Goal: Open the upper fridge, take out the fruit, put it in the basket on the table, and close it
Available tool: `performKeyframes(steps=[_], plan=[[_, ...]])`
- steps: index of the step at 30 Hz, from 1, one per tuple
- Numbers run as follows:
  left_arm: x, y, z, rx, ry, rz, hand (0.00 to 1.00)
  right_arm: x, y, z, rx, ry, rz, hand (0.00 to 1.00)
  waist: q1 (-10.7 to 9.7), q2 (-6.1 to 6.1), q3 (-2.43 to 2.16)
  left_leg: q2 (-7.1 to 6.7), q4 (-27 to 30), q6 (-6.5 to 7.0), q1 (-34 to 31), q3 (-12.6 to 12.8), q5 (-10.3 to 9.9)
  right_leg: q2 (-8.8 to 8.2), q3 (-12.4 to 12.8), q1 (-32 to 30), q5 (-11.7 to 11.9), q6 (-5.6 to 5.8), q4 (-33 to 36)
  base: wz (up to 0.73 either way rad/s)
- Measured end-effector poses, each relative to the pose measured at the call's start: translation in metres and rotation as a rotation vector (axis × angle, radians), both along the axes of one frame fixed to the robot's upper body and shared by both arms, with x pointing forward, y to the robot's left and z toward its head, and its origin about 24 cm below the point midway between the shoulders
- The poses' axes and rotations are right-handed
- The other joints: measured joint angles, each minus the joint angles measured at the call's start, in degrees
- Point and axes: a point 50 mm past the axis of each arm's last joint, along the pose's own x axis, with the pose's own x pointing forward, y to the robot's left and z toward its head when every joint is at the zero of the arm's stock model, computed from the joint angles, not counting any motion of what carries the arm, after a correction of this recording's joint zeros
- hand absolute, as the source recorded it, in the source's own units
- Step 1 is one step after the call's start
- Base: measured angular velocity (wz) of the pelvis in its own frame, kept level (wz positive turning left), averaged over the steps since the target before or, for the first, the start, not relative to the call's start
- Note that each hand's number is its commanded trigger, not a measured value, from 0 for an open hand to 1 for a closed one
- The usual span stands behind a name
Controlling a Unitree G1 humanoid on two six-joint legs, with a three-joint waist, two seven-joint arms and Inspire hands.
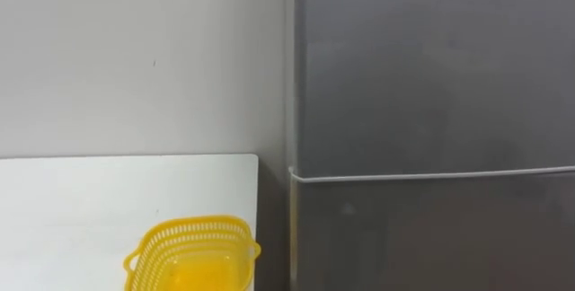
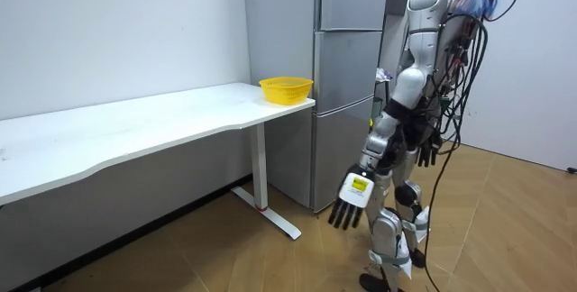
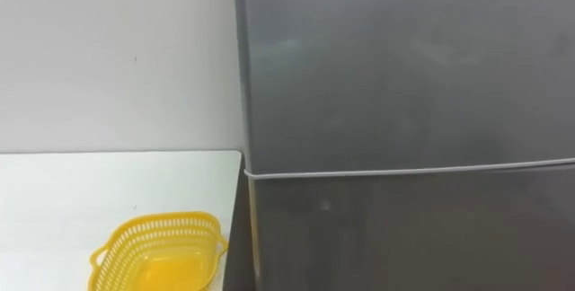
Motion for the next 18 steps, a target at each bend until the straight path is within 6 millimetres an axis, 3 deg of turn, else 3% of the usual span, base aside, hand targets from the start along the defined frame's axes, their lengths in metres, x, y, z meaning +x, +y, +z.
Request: performKeyframes(steps=[4, 10, 18], plan=[[0.038, 0.022, 0.021, 0.145, -0.241, 0.275, 0.00, 0.003, -0.002, 0.000, -0.024, -0.029, -0.012, 0.00, 2.0, 0.47, -0.15, -0.03, -0.2, 0.00, -0.1, -0.1, 0.0, 0.02, 0.1, -0.1, 0.0, 0.00, 0.0, 0.00], [0.086, 0.051, 0.075, 0.397, -0.553, 0.409, 0.00, 0.008, -0.007, 0.002, -0.067, -0.108, -0.032, 0.00, 4.2, 0.92, -0.31, 0.01, -0.3, 0.00, -0.1, -0.2, 0.0, 0.08, -0.1, 0.0, 0.1, -0.05, -0.1, 0.00], [0.116, 0.073, 0.157, 0.677, -0.875, 0.584, 0.00, 0.001, -0.008, 0.003, -0.079, -0.111, -0.020, 0.00, 5.1, 1.86, -0.50, -0.05, -0.9, 0.01, 0.4, -0.6, 0.0, 0.08, -0.2, -0.5, 0.1, -0.05, 0.1, -0.03]])
